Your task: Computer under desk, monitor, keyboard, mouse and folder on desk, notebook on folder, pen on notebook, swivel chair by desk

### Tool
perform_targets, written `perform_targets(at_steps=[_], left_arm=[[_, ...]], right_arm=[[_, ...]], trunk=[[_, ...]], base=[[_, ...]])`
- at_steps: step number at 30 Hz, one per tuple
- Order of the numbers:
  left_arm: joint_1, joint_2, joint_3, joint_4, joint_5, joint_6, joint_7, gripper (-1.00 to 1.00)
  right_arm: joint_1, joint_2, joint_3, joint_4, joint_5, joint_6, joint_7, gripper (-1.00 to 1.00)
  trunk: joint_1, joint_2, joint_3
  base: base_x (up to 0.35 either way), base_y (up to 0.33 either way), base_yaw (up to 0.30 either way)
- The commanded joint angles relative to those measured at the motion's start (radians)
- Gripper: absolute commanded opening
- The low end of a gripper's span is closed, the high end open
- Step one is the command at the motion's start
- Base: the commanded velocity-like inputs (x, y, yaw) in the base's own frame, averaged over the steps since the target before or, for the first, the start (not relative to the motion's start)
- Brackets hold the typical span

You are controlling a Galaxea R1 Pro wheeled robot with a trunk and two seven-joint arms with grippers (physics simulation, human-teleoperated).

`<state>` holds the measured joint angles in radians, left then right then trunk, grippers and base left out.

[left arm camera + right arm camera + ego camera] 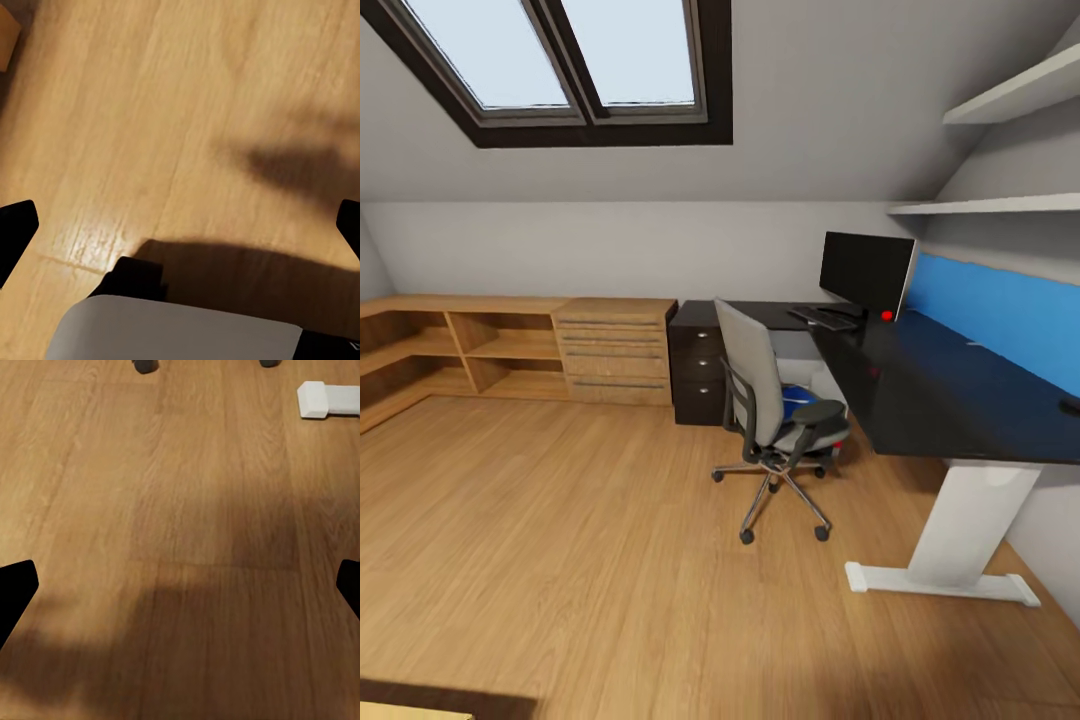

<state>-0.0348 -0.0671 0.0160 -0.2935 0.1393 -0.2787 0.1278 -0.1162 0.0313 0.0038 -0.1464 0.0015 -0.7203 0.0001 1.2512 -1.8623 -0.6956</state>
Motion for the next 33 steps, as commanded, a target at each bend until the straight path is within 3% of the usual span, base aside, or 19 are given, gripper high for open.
perform_targets(at_steps=[1, 5, 9, 12, 13, 16, 18, 20, 21, 23, 24, 27, 29, 33], left_arm=[[-0.001, 0.0, 0.001, 0.001, 0.006, -0.004, -0.001, 1.0], [-0.001, 0.002, 0.0, -0.015, 0.007, 0.003, -0.001, 1.0], [-0.001, -0.004, 0.0, -0.176, 0.007, 0.064, -0.004, 1.0], [-0.001, -0.024, 0.0, -0.332, 0.005, 0.227, 0.005, 1.0], [-0.001, -0.033, 0.0, -0.404, 0.004, 0.312, 0.016, 1.0], [-0.032, -0.051, -0.001, -0.556, 0.005, 0.513, 0.047, 1.0], [-0.087, -0.061, -0.001, -0.599, 0.005, 0.6, 0.057, 1.0], [-0.193, -0.073, -0.001, -0.597, 0.005, 0.679, 0.065, 1.0], [-0.223, -0.075, -0.001, -0.585, 0.005, 0.696, 0.066, 1.0], [-0.394, -0.083, -0.001, -0.469, 0.006, 0.762, 0.069, 1.0], [-0.432, -0.085, -0.001, -0.439, 0.006, 0.77, 0.069, 1.0], [-0.613, -0.107, -0.001, -0.314, 0.007, 0.795, 0.07, 1.0], [-0.701, -0.107, 0.0, -0.277, 0.007, 0.806, 0.07, 1.0], [-0.808, -0.107, 0.002, -0.261, 0.011, 0.881, 0.067, 1.0]], right_arm=[[0.0, 0.0, 0.0, 0.001, 0.0, -0.003, 0.0, 1.0], [0.0, 0.0, 0.0, -0.002, 0.0, -0.008, 0.001, 1.0], [-0.001, 0.005, -0.001, -0.049, -0.004, -0.005, -0.002, 1.0], [-0.011, 0.008, -0.002, -0.157, -0.016, 0.014, -0.005, 1.0], [-0.024, 0.009, -0.002, -0.206, -0.023, 0.039, -0.006, 1.0], [-0.099, 0.011, -0.003, -0.292, -0.055, 0.172, -0.023, 1.0], [-0.168, 0.011, -0.003, -0.314, -0.081, 0.284, -0.036, 1.0], [-0.273, 0.012, -0.004, -0.324, -0.113, 0.421, -0.052, 1.0], [-0.299, 0.012, -0.004, -0.326, -0.119, 0.449, -0.057, 1.0], [-0.417, 0.014, -0.004, -0.328, -0.137, 0.553, -0.083, 1.0], [-0.44, 0.016, -0.004, -0.327, -0.138, 0.57, -0.092, 1.0], [-0.551, 0.029, -0.004, -0.307, -0.143, 0.654, -0.151, 1.0], [-0.618, 0.034, -0.004, -0.274, -0.145, 0.686, -0.177, 1.0], [-0.754, 0.053, -0.005, -0.207, -0.148, 0.763, -0.204, 1.0]], trunk=[[0.004, -0.008, -0.004], [0.019, -0.036, -0.017], [0.034, -0.064, -0.029], [0.046, -0.085, -0.039], [0.05, -0.092, -0.042], [0.061, -0.113, -0.051], [0.069, -0.127, -0.057], [0.077, -0.141, -0.064], [0.08, -0.148, -0.067], [0.088, -0.162, -0.073], [0.092, -0.169, -0.076], [0.103, -0.19, -0.086], [0.111, -0.204, -0.092], [0.126, -0.232, -0.104]], base=[[0.0, 0.0, 0.0], [0.0, 0.0, 0.0], [0.0, 0.0, 0.0], [0.0, 0.0, 0.0], [0.0, 0.0, 0.0], [0.0, 0.0, 0.0], [0.0, 0.0, 0.0], [0.0, 0.0, 0.0], [0.0, 0.0, 0.0], [0.0, 0.0, 0.0], [0.0, 0.0, 0.0], [0.0, 0.0, 0.0], [0.0, 0.0, 0.0], [0.0, 0.0, 0.0]])
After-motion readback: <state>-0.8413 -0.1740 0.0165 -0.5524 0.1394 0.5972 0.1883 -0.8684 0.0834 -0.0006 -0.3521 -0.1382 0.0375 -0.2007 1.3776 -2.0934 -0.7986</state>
